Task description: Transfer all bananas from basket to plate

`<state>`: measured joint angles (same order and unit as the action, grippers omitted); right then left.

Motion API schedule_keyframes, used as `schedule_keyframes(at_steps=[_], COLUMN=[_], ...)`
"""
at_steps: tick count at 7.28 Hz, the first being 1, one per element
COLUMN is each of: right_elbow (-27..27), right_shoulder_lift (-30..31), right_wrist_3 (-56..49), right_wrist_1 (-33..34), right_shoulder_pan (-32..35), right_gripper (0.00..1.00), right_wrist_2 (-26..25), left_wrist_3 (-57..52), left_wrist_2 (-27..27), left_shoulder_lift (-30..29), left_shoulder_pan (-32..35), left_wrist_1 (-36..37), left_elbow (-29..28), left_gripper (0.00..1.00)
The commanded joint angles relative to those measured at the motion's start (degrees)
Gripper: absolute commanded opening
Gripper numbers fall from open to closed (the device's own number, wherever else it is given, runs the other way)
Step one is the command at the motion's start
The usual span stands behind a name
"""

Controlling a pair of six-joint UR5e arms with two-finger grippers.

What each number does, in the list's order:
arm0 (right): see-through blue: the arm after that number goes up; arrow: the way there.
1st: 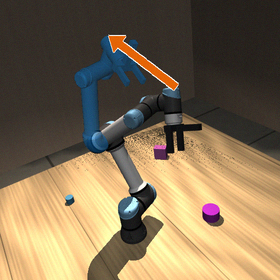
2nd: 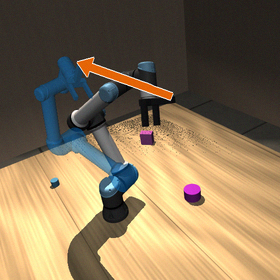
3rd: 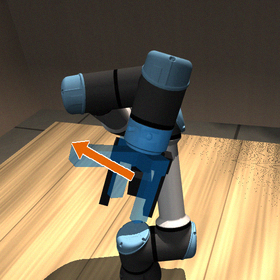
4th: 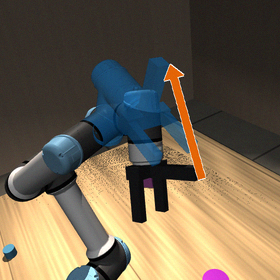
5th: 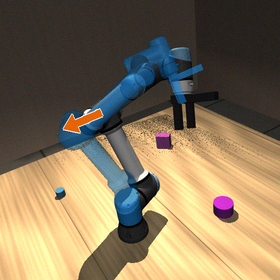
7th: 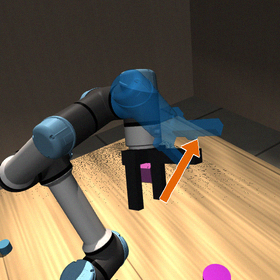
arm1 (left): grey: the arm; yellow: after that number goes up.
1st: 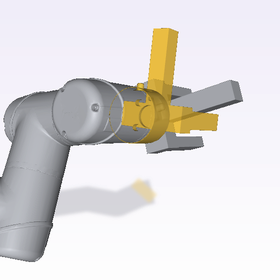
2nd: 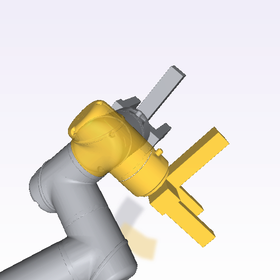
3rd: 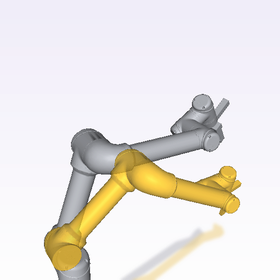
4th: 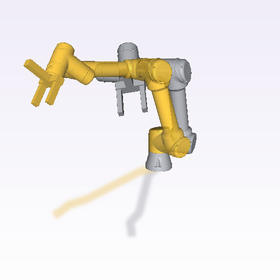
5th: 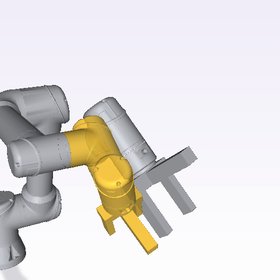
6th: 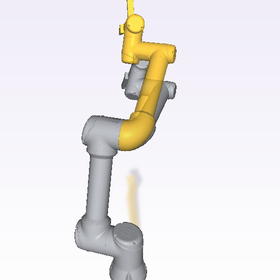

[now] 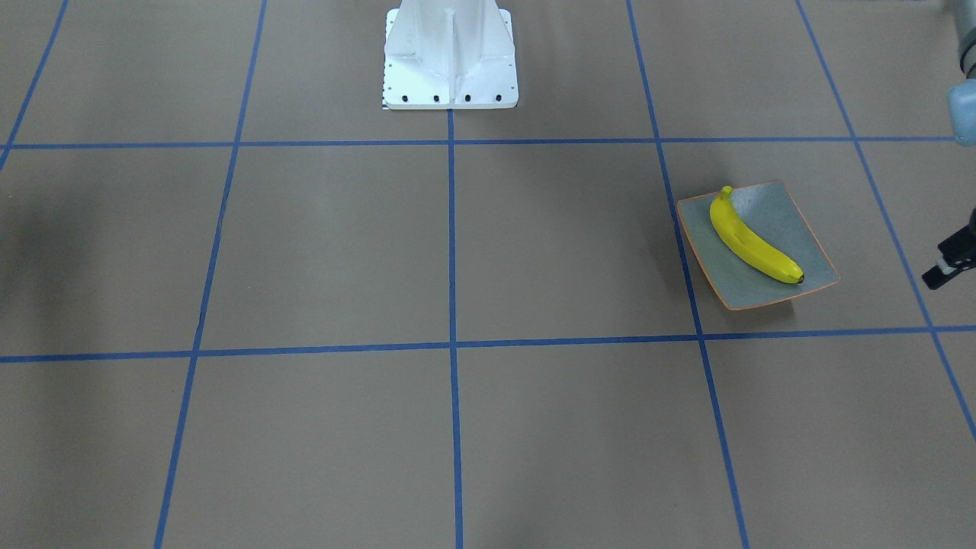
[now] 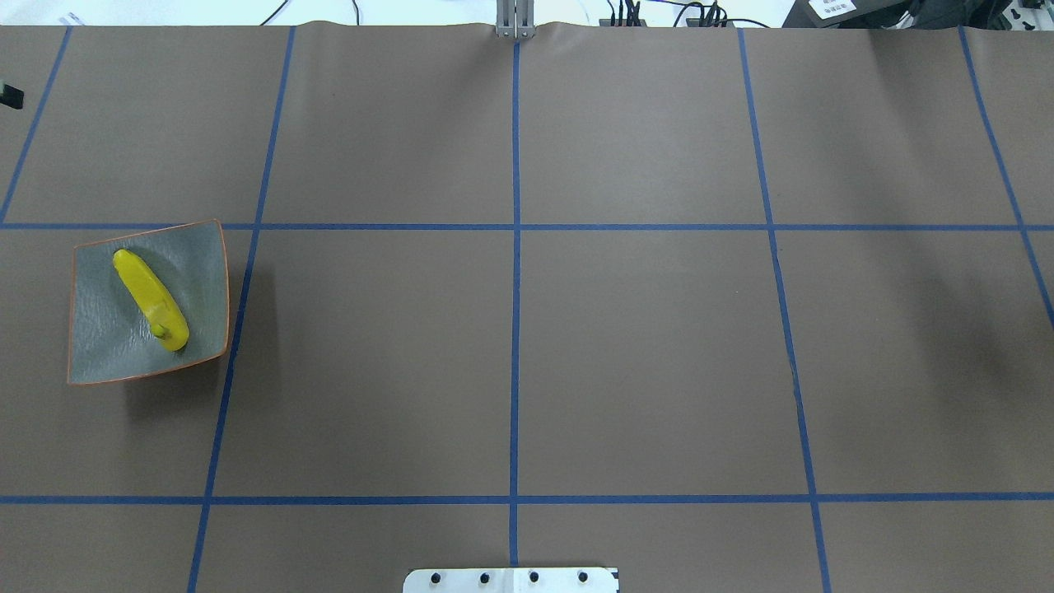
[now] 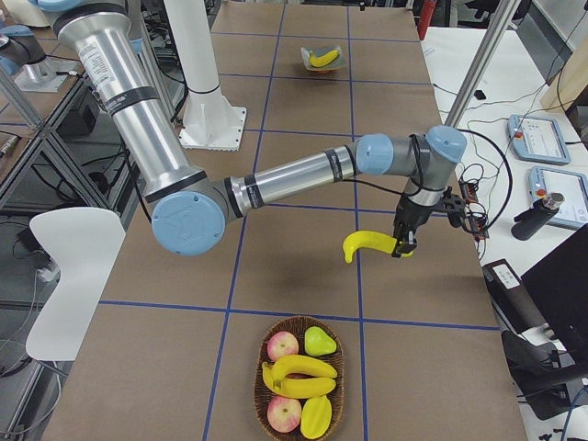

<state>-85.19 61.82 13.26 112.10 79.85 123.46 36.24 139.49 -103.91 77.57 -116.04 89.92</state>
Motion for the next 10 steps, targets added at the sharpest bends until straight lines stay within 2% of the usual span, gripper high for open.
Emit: schedule_keyframes(at_steps=[1,2,3,4,6,7,9,10], right_elbow=[-5.6,-7.4,-7.8,-7.6,-7.1,-6.3,0.3,2.2], right_shoulder_lift=[-5.6,-7.7,-10.5,-13.5,-20.9,-24.4,-31.8,-33.2], right_wrist_3=[16.4,23.1,30.2,36.8,53.6,61.6,78.2,84.9], right_wrist_1=[1.4,1.4,1.3,1.2,1.0,0.9,0.8,0.1], right_shoulder_pan=[-10.3,-13.5,-17.2,-21.4,-29.4,-32.8,-35.2,-35.9], right_gripper=[0.00,0.00,0.00,0.00,0.00,0.00,0.00,0.00], right_wrist_2=[0.3,-0.1,-2.9,-5.1,-5.5,-7.4,-7.7,-7.8], left_wrist_3=[14.2,22.9,31.1,36.5,44.5,47.5,51.6,52.7], left_wrist_2=[0.2,0.2,0.1,0.0,-0.6,-0.6,-1.1,-1.2], left_shoulder_lift=[-4.7,-7.7,-10.5,-12.1,-15.2,-17.1,-19.0,-19.6], left_shoulder_pan=[-6.8,-10.2,-13.8,-16.5,-20.2,-21.5,-23.8,-25.0], left_wrist_1=[-0.1,-0.1,-0.4,-0.7,-0.8,-0.8,-0.9,-1.1], left_elbow=[1.8,3.1,3.8,5.0,6.1,6.1,6.2,6.5], left_gripper=[1.00,1.00,1.00,1.00,1.00,1.00,1.00,1.00])
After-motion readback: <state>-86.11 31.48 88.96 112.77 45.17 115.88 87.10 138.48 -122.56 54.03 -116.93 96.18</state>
